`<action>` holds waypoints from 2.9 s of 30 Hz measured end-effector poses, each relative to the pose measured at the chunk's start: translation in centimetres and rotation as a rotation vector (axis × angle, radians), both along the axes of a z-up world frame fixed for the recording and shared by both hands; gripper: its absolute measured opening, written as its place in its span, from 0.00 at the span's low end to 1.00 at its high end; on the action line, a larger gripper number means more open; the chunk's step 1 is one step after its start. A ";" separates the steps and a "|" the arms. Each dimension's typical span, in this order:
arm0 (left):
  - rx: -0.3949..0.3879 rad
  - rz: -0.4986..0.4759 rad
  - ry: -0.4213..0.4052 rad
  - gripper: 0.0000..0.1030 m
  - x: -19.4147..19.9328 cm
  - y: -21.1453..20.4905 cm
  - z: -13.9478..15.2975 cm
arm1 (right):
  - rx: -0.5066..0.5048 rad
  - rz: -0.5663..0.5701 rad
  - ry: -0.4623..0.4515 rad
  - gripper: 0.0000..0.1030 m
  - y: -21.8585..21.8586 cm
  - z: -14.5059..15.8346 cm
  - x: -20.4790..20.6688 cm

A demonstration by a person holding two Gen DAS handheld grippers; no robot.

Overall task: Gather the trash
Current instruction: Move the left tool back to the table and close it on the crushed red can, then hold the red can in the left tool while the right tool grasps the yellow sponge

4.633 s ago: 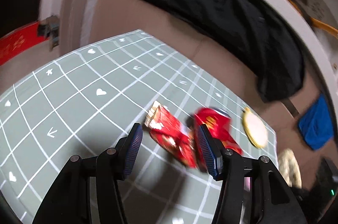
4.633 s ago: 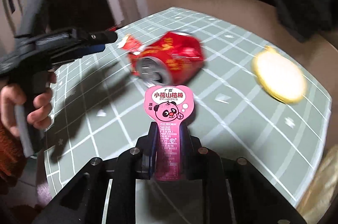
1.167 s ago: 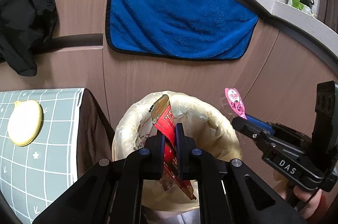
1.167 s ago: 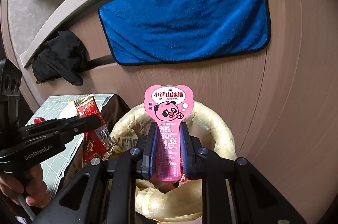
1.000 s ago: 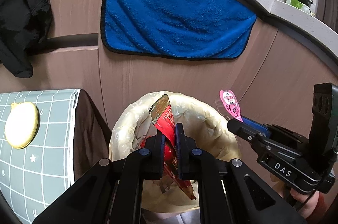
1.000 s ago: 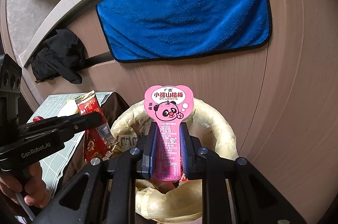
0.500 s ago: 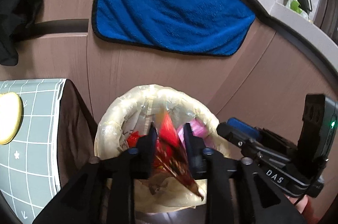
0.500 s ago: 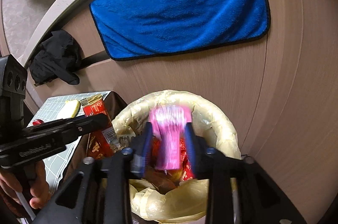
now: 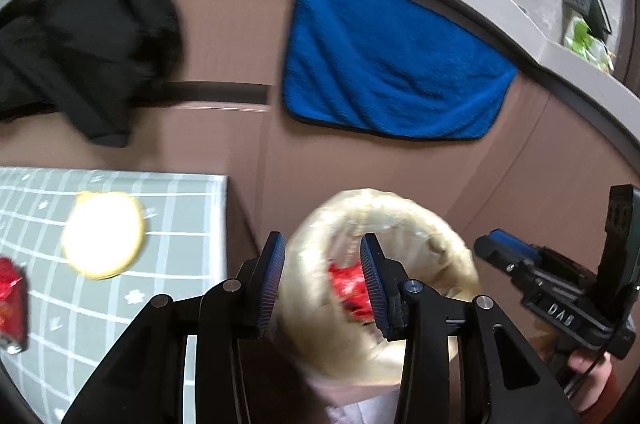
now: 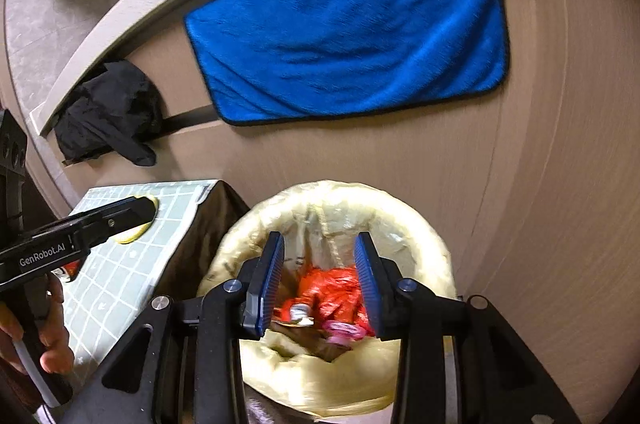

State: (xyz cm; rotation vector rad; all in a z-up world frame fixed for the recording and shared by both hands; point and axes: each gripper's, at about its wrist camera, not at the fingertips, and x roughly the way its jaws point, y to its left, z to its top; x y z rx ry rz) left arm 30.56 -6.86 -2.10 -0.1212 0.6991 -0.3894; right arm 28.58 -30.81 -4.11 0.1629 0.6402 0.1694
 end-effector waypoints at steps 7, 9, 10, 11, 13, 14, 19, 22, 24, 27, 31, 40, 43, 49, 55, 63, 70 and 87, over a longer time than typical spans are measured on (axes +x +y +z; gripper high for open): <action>0.010 0.155 -0.016 0.39 -2.3 8.6 0.5 | 0.019 0.126 -0.019 0.34 5.9 1.3 0.6; 0.022 0.210 -0.019 0.39 -3.1 11.5 0.5 | 0.013 0.175 -0.011 0.34 8.4 1.3 1.1; 0.024 0.240 -0.019 0.39 -3.3 12.9 0.4 | 0.010 0.192 -0.009 0.34 9.4 1.3 1.2; 0.021 0.276 -0.017 0.39 -3.7 14.7 0.4 | 0.006 0.213 -0.007 0.34 10.6 1.3 1.3; 0.000 0.339 -0.011 0.39 -4.3 18.1 0.3 | 0.004 0.248 -0.004 0.34 12.7 1.3 1.6; -0.010 0.361 -0.007 0.39 -4.6 19.5 0.2 | 0.003 0.267 -0.003 0.34 13.8 1.3 1.6; -0.101 0.515 0.044 0.39 -5.6 27.9 -0.8 | -0.016 0.339 0.010 0.34 18.0 0.9 1.7; -0.169 0.602 0.093 0.40 -5.5 31.9 -2.5 | -0.035 0.369 0.021 0.34 19.8 0.5 1.5; -0.197 0.646 0.139 0.40 -5.1 33.7 -3.9 | -0.040 0.383 0.029 0.34 20.7 0.3 1.5; -0.215 0.656 0.193 0.40 -3.9 34.5 -5.8 | -0.051 0.396 0.038 0.34 21.7 0.0 1.3; -0.230 0.656 0.272 0.40 -2.0 34.5 -8.1 | -0.067 0.411 0.047 0.34 22.6 -0.4 1.3; -0.241 0.603 0.290 0.40 -1.3 32.4 -8.5 | -0.034 0.465 0.107 0.34 24.2 -1.9 4.6; -0.183 0.577 0.262 0.37 -1.4 31.5 -8.1 | -0.012 0.482 0.139 0.34 25.0 -2.7 6.4; -0.097 0.557 0.226 0.30 -2.9 30.5 -7.3 | 0.018 0.478 0.209 0.34 26.7 -5.2 11.0; -0.076 0.530 0.238 0.29 -3.4 30.6 -7.2 | 0.067 0.440 0.271 0.35 27.3 -7.1 14.8; -0.130 0.486 0.272 0.30 -3.8 30.8 -7.6 | 0.050 0.546 0.274 0.11 27.4 -7.1 13.2; -0.109 0.451 0.272 0.30 -5.1 29.8 -7.6 | -0.040 0.604 0.260 0.10 24.8 -6.2 6.1; -0.079 0.399 0.277 0.30 -8.0 27.2 -6.9 | -0.195 0.567 0.013 0.08 22.8 0.8 -2.1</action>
